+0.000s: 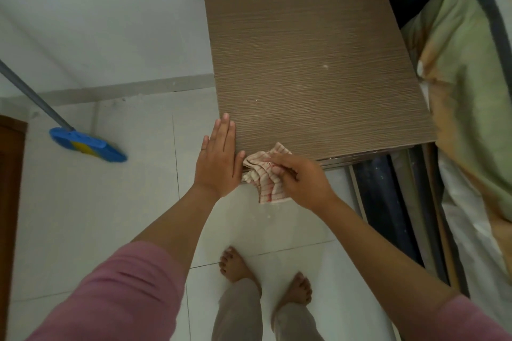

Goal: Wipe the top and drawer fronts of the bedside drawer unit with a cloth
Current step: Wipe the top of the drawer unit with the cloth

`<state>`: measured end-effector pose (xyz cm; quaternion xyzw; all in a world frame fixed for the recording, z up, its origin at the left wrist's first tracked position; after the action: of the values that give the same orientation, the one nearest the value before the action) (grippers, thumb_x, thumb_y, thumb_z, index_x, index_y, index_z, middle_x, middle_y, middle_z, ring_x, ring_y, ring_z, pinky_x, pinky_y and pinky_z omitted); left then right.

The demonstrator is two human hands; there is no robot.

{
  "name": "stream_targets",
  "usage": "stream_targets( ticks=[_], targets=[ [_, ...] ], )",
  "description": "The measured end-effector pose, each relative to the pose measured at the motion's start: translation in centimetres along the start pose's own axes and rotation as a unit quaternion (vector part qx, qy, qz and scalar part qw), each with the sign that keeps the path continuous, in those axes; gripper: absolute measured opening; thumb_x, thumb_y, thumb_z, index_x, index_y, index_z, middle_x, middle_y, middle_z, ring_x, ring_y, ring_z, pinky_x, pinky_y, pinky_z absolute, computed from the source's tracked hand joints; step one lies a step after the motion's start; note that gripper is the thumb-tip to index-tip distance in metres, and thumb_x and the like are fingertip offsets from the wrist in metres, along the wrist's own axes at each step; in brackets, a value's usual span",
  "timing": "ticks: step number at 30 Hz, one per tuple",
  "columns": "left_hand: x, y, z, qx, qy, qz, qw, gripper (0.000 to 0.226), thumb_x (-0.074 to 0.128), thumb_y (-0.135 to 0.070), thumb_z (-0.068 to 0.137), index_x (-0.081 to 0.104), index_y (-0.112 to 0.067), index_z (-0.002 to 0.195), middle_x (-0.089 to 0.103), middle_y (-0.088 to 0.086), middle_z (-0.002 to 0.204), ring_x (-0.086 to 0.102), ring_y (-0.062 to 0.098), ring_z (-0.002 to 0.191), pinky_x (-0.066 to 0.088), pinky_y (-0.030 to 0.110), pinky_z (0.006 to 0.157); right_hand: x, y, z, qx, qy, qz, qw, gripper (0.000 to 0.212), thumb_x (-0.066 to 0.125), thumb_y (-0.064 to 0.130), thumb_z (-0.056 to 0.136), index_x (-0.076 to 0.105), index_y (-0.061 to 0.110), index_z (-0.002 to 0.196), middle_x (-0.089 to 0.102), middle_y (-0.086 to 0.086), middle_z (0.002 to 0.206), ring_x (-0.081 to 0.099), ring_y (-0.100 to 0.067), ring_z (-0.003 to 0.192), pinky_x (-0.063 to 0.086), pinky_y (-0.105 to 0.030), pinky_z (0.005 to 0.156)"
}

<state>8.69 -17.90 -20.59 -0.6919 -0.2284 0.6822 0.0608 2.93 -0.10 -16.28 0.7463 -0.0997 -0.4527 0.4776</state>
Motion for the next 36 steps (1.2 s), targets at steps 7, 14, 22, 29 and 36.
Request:
stream_targets(
  ticks=[7,14,22,29,36],
  targets=[
    [-0.2,0.5,0.0,0.020,0.000,-0.018,1.000,0.064,0.029,-0.040,0.096,0.023,-0.002,0.146,0.014,0.012,0.156,0.010,0.025,0.144,0.013,0.047,0.109,-3.8,-1.2,3.6,0.098,-0.187,0.045,0.976,0.025,0.057,0.010,0.091,0.066,0.009,0.114,0.067,0.002,0.100,0.063,-0.012,0.090,0.048,-0.021,0.080],
    [-1.2,2.6,1.5,0.044,0.009,0.002,0.999,0.089,0.041,-0.063,0.084,0.018,-0.005,0.149,0.010,0.007,0.158,0.004,0.021,0.146,0.010,0.049,0.110,-4.9,-4.2,8.8,0.115,-0.275,-0.027,0.954,0.030,0.051,0.018,0.094,0.062,0.009,0.120,0.062,-0.008,0.125,0.053,-0.021,0.121,0.040,-0.038,0.105],
    [-1.5,3.5,3.1,0.047,0.044,0.006,0.998,0.109,0.046,-0.072,0.074,0.006,-0.004,0.150,-0.002,0.008,0.159,-0.004,0.021,0.146,0.010,0.052,0.111,-3.8,-3.9,16.5,0.117,-0.218,-0.133,0.960,0.039,0.042,0.034,0.096,0.050,0.023,0.132,0.036,0.001,0.150,0.024,-0.017,0.141,0.002,-0.053,0.113],
    [-1.3,3.7,3.2,0.041,0.093,-0.016,0.995,0.108,0.042,-0.072,0.078,-0.007,-0.007,0.149,-0.013,0.007,0.158,-0.010,0.022,0.145,0.006,0.051,0.112,-3.6,-3.0,22.9,0.082,-0.172,-0.173,0.966,0.042,0.042,0.033,0.094,0.046,0.027,0.135,0.030,0.000,0.152,0.025,-0.018,0.141,0.004,-0.054,0.113],
    [-3.1,3.6,5.0,0.042,0.118,0.004,0.992,0.115,0.049,-0.077,0.073,0.002,-0.005,0.149,-0.010,0.004,0.158,-0.009,0.020,0.145,0.000,0.047,0.110,-3.8,-1.8,29.9,0.054,-0.137,-0.185,0.972,0.042,0.041,0.033,0.095,0.045,0.026,0.136,0.029,-0.002,0.153,0.023,-0.020,0.142,0.004,-0.053,0.114]
  ],
)
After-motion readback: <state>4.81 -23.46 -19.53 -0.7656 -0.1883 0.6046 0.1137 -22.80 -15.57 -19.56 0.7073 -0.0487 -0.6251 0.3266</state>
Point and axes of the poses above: each hand's wrist, its own z-axis towards the middle knuckle, its own x-axis out of the palm, y = z × x, the point moved 3 cm from there along z, towards the middle knuckle
